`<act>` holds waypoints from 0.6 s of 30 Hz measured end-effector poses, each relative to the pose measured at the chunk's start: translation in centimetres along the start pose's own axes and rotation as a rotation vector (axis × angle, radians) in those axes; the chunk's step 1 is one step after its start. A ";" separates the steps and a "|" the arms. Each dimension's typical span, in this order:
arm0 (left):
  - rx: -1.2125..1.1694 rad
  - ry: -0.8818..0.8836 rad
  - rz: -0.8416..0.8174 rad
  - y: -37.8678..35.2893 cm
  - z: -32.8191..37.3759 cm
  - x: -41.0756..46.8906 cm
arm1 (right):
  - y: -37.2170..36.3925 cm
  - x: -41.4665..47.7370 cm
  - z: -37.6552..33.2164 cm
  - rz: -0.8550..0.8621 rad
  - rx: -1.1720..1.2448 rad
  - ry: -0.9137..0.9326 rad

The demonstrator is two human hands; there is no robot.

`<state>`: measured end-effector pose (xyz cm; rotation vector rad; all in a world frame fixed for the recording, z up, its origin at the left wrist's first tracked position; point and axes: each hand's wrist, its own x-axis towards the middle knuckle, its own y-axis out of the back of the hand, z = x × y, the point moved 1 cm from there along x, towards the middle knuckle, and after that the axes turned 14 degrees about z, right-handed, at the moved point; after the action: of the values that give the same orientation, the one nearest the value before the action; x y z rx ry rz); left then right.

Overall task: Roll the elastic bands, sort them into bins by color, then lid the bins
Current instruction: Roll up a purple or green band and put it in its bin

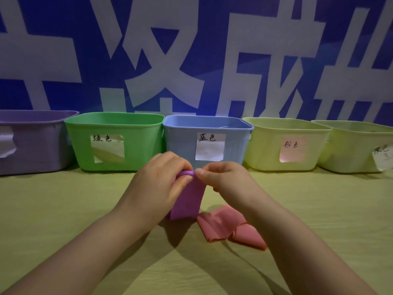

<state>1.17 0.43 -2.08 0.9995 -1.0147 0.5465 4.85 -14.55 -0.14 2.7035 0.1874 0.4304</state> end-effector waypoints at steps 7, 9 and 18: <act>0.007 0.144 -0.029 0.0 -0.3 0.3 | -0.4 -0.3 0.1 0.084 -0.088 0.282; -0.003 0.182 -0.028 0.2 -0.3 0.4 | -0.4 -0.1 0.3 0.103 -0.067 0.318; -0.184 0.331 -0.033 -0.4 0.5 -0.4 | 0.0 0.6 0.7 0.135 -0.126 0.305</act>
<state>1.09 -0.18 -2.52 0.7321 -0.7371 0.5590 5.59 -14.72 -0.55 2.5233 0.0581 0.8650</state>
